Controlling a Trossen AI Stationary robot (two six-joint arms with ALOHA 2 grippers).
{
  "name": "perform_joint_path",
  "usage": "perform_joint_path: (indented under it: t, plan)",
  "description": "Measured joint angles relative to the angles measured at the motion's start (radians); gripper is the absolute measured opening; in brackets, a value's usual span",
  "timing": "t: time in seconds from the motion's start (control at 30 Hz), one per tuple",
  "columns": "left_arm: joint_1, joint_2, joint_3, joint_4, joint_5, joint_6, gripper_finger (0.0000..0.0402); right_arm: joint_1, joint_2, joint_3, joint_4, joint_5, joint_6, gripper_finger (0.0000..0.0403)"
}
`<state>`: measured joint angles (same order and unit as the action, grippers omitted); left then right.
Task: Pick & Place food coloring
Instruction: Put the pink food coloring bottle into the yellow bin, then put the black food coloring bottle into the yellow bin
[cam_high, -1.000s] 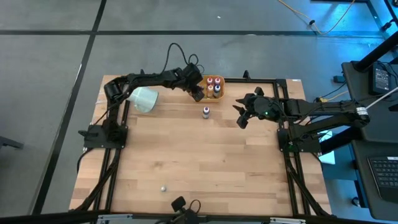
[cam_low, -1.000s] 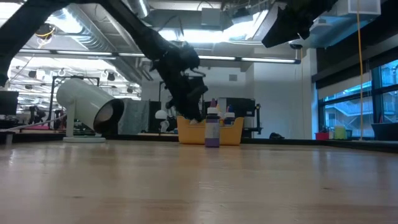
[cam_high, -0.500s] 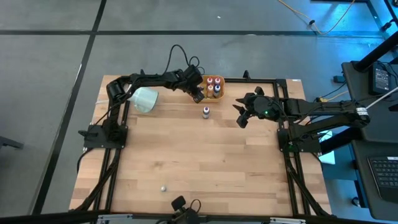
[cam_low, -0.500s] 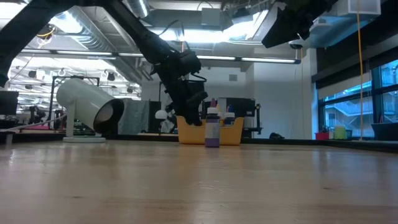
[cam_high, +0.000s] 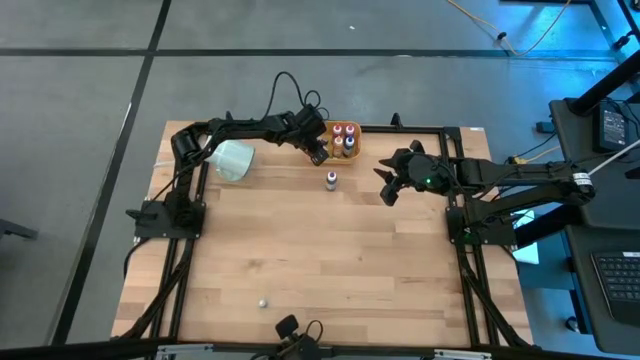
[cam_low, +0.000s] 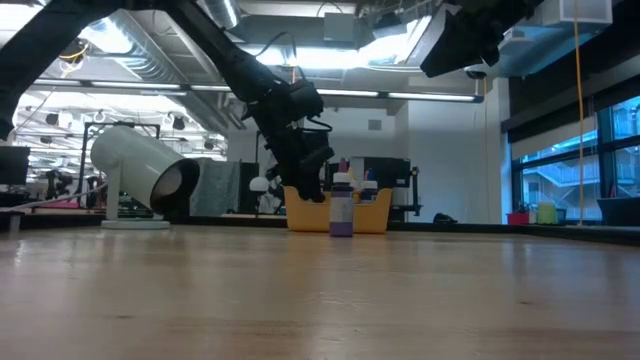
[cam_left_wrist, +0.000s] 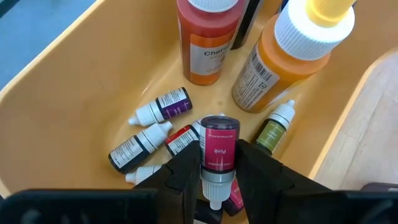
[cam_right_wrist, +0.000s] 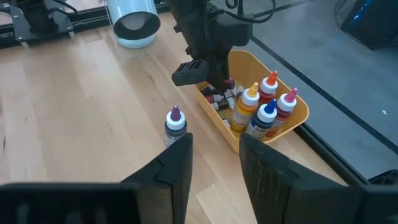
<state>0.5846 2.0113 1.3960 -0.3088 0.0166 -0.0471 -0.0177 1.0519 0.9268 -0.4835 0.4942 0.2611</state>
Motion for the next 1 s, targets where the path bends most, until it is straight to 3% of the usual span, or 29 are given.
perform_joint_path:
  t: [0.47, 0.77, 1.0]
  plan:
    - [0.0, -0.03, -0.001, -0.008, 0.001, -0.018, 0.0142, 0.001, 0.0, 0.0, 0.0, -0.001, 0.004, 0.0134]
    - [-0.054, -0.279, -0.001, -0.057, 0.004, 0.038, 0.0139, 0.001, 0.0, 0.0, -0.003, -0.041, 0.001, 0.0134]
    - [-0.218, -0.486, 0.0, -0.354, 0.007, 0.002, 0.0143, 0.001, 0.0, 0.0, -0.022, -0.139, -0.003, 0.0134]
